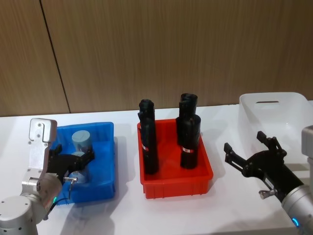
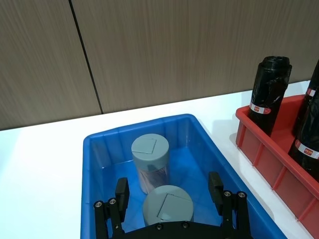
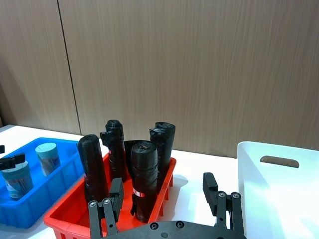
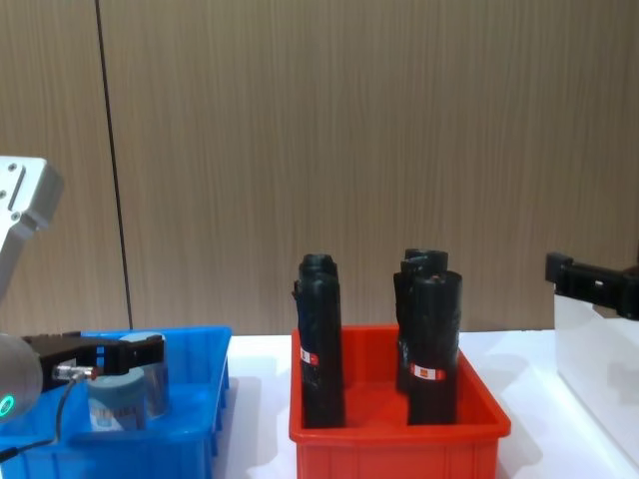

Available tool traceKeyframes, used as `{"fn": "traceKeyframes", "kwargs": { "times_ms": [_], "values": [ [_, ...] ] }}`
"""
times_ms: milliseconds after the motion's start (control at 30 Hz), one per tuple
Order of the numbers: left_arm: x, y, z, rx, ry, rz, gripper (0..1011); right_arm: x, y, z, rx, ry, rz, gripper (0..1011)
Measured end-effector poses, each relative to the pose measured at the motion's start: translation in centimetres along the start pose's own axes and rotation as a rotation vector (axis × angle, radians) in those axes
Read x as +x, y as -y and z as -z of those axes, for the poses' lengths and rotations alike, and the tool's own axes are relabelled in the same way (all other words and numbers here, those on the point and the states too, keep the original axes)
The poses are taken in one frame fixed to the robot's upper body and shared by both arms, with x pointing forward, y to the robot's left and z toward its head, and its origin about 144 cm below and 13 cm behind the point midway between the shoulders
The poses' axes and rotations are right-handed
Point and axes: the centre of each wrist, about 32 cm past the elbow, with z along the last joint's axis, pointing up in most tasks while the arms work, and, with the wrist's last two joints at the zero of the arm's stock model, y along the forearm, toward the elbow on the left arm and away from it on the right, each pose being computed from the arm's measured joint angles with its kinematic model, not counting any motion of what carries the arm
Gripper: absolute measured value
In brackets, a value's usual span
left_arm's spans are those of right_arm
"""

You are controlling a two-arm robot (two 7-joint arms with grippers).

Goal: Pick the cotton swabs from the blue box and place them into the white box.

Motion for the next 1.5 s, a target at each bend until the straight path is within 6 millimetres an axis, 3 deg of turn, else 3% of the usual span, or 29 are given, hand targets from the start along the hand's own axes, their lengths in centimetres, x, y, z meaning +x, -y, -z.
{"fn": "traceKeyframes", "kwargs": {
  "times_ms": [1000,1500],
  "values": [
    [0.2,1.5,0.2,0.064,-0.005,0.072,1004,0.0,0.0,0.0,0.000,0.000,0.000,1002],
    [0.0,1.0,0.1,0.094,0.030,0.021,1004,0.0,0.0,0.0,0.000,0.000,0.000,1002]
  ]
}}
